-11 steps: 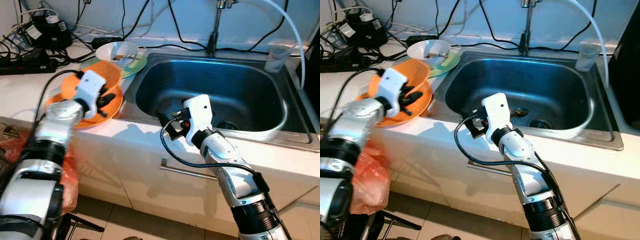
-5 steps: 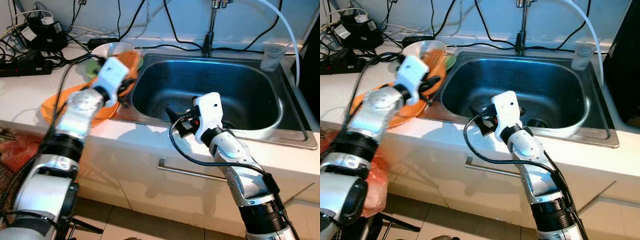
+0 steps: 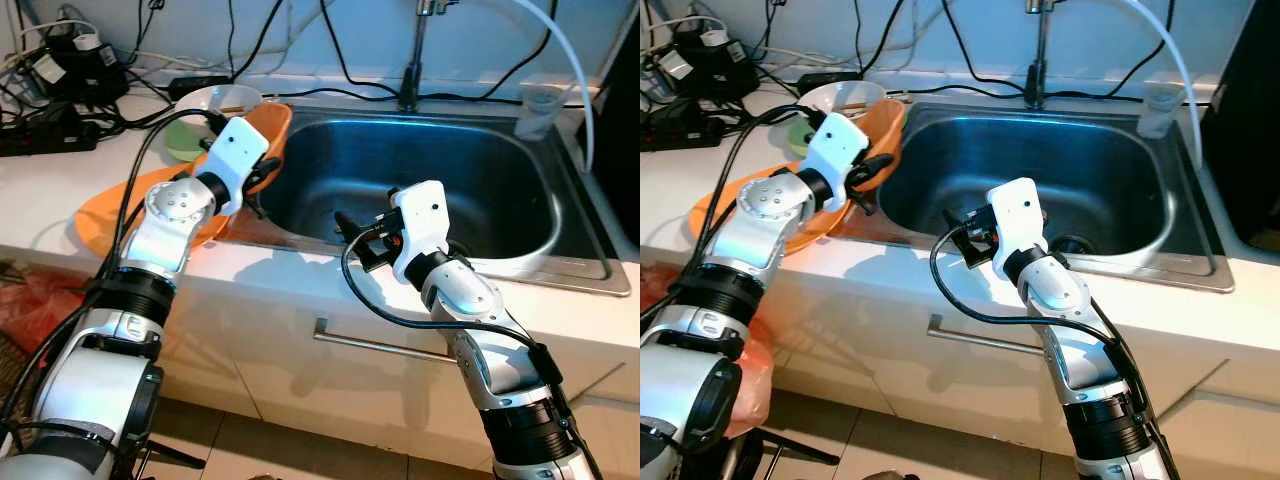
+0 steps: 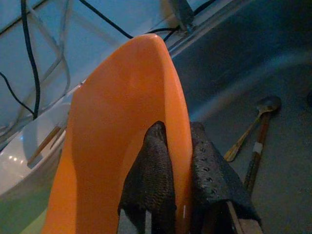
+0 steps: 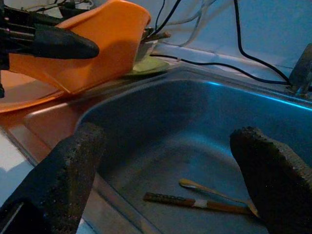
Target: Kitchen organization
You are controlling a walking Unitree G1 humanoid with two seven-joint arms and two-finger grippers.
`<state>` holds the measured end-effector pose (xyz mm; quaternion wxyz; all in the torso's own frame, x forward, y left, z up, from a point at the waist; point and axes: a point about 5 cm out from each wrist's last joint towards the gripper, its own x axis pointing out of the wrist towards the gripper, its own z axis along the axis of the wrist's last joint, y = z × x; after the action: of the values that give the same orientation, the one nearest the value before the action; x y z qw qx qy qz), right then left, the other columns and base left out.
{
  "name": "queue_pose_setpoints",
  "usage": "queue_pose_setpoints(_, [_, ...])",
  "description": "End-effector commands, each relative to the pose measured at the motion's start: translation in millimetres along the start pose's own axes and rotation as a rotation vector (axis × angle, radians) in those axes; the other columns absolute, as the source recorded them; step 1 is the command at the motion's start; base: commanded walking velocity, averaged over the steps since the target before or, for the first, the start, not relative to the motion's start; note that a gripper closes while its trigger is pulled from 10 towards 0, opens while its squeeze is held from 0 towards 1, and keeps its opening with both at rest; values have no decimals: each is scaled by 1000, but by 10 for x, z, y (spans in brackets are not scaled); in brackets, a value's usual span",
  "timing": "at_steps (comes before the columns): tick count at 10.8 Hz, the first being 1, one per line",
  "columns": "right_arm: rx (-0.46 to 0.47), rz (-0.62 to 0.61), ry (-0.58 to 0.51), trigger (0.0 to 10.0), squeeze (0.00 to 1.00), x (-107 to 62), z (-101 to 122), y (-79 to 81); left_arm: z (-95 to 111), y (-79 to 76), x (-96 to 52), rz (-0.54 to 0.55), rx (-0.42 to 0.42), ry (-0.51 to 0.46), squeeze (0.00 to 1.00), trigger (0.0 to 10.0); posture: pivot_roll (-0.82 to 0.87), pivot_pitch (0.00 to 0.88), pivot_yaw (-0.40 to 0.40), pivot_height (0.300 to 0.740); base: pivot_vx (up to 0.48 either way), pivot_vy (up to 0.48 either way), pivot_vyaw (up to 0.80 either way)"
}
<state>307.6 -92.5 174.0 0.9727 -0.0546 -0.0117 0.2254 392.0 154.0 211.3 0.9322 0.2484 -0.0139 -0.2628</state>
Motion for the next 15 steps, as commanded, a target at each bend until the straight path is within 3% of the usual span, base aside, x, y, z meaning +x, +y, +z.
queue_pose_setpoints(1, [-14, -10, -19, 10000, 420, 7, 62, -18, 215, 70, 23, 9, 44, -61, 0, 0, -83, 0, 119, 740, 0, 0, 0])
queue_pose_setpoints(7, [-20, -25, -20, 10000, 420, -4, 63, -57, 422, -169, 115, -74, 53, -151, 0, 0, -87, 0, 118, 740, 0, 0, 0])
queue_pose_setpoints(9, [-25, -24, -15, 10000, 424, -4, 60, -59, 407, -283, 149, -102, 40, -162, 0, 0, -96, 0, 122, 740, 0, 0, 0])
queue_pose_setpoints(10, [-34, -33, 3, 10000, 494, -18, 41, -77, 382, -369, 177, -125, 27, -168, 0, 0, -101, 0, 122, 740, 0, 0, 0])
queue_pose_setpoints(13, [-60, -114, 55, 10000, 471, -137, -14, -236, 323, -694, 334, -195, -8, -176, 0, 0, -156, 0, 141, 740, 0, 0, 0])
queue_pose_setpoints(14, [-72, -132, 63, 10000, 459, -193, 3, -275, 296, -826, 400, -216, -80, -169, 0, 0, -196, 0, 150, 740, 0, 0, 0])
queue_pose_setpoints(15, [-83, -149, 69, 10000, 451, -255, 21, -307, 294, -937, 442, -237, -94, -168, 0, 0, -226, 0, 158, 740, 0, 0, 0])
